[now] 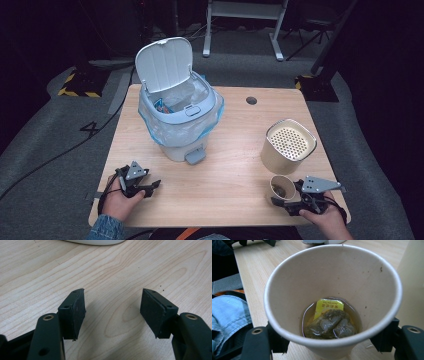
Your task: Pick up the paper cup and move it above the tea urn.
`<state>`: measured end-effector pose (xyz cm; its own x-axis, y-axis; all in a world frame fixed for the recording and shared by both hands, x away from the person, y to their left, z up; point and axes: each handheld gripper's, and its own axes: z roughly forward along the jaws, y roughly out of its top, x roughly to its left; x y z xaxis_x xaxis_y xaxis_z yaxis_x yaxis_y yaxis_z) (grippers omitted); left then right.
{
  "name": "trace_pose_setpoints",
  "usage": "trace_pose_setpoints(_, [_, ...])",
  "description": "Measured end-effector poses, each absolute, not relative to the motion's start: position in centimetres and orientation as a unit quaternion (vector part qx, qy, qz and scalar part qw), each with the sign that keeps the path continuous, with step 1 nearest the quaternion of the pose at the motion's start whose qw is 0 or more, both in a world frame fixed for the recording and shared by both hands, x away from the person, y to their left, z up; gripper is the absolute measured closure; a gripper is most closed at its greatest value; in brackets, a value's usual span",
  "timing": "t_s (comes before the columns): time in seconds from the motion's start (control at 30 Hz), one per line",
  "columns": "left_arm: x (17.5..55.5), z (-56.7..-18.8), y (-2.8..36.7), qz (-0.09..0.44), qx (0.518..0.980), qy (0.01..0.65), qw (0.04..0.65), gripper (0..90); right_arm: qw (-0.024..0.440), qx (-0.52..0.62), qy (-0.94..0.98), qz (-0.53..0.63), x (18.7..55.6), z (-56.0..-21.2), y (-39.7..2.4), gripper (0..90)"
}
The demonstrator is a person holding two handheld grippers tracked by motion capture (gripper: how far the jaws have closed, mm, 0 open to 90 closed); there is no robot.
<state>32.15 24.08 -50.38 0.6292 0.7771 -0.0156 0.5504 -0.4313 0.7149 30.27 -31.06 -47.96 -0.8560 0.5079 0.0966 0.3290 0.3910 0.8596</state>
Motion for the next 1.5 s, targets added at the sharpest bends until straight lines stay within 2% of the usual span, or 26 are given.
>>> trace_pose_setpoints(0.27, [32.1,-50.4,24.1,0.159,0.83,0.401,0.354,37.1,0.107,0.23,0.826,0.503,30.3,-44.5,-31.7,31.8])
trace_pose_setpoints(1.0, [32.1,-50.4,24.1,0.16,0.83,0.401,0.354,37.1,0.12,0.226,0.825,0.504,31.3,-38.0,-34.0,32.6])
trace_pose_setpoints(1.23, [32.1,-50.4,24.1,0.16,0.83,0.401,0.354,37.1,0.145,0.223,0.822,0.503,32.6,-35.4,-34.9,32.8])
trace_pose_setpoints(1.5, [32.2,-50.4,24.1,0.161,0.831,0.399,0.353,37.1,0.159,0.231,0.822,0.496,34.6,-34.5,-35.7,32.8])
